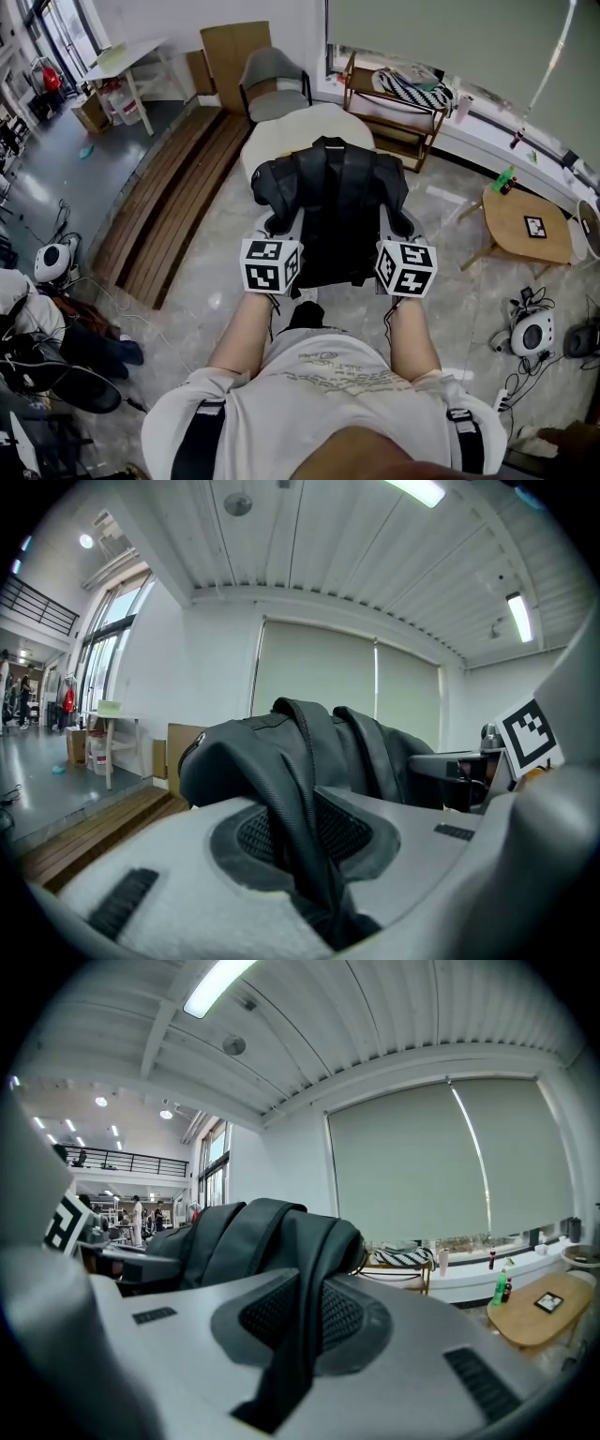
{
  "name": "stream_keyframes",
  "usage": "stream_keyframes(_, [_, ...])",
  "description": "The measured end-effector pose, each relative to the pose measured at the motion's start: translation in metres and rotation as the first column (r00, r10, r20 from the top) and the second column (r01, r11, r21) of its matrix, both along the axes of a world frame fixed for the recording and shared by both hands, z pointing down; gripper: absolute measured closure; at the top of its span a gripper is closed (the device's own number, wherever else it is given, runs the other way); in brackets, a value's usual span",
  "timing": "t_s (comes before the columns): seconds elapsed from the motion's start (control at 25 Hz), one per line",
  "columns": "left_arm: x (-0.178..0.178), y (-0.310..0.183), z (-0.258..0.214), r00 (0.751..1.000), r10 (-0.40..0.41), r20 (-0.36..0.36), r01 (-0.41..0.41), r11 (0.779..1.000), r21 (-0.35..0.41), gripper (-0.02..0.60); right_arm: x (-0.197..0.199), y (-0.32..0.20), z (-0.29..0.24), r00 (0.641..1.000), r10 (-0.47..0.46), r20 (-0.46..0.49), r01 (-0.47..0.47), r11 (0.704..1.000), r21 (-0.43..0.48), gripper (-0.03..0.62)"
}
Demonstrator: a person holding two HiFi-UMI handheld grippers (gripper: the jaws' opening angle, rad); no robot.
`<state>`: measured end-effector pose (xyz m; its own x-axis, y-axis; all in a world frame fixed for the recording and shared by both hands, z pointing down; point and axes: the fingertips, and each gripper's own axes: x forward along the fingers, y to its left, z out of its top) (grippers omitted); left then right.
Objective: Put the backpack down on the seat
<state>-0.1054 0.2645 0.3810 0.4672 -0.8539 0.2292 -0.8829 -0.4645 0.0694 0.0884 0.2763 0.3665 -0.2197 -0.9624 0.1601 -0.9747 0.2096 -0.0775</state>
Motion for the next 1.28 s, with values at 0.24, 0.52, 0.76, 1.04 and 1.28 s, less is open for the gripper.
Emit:
stream_keyframes(0.24, [0.004,-0.047,0.005,1.0,0.005,-0.018,-0.005,1.0,-0.004,0.499,0.003,-0.044,0.003,1.0,0.002,-0.016,-0.002,1.0,-0.007,0.543])
stream_keyframes(0.52, [0.011,-0.113,0.005,0.999,0.03,-0.026,-0.031,0.999,-0.023,0.499,0.01,-0.107,0.001,1.0,0.024,-0.015,-0.024,1.0,-0.019,0.543])
stream_keyframes(0.76, [0.005,-0.167,0.006,0.999,0.039,-0.025,-0.04,0.998,-0.045,0.499,0.004,-0.16,0.002,0.999,0.026,-0.02,-0.027,0.999,-0.041,0.543])
stream_keyframes(1.04, [-0.007,-0.234,0.007,0.998,0.058,-0.026,-0.059,0.997,-0.056,0.499,-0.009,-0.221,0.003,0.999,0.034,-0.028,-0.035,0.998,-0.06,0.543])
stream_keyframes(1.28, [-0.013,-0.281,0.01,0.997,0.074,-0.029,-0.075,0.996,-0.055,0.499,-0.016,-0.269,0.004,0.999,0.045,-0.031,-0.046,0.997,-0.057,0.543])
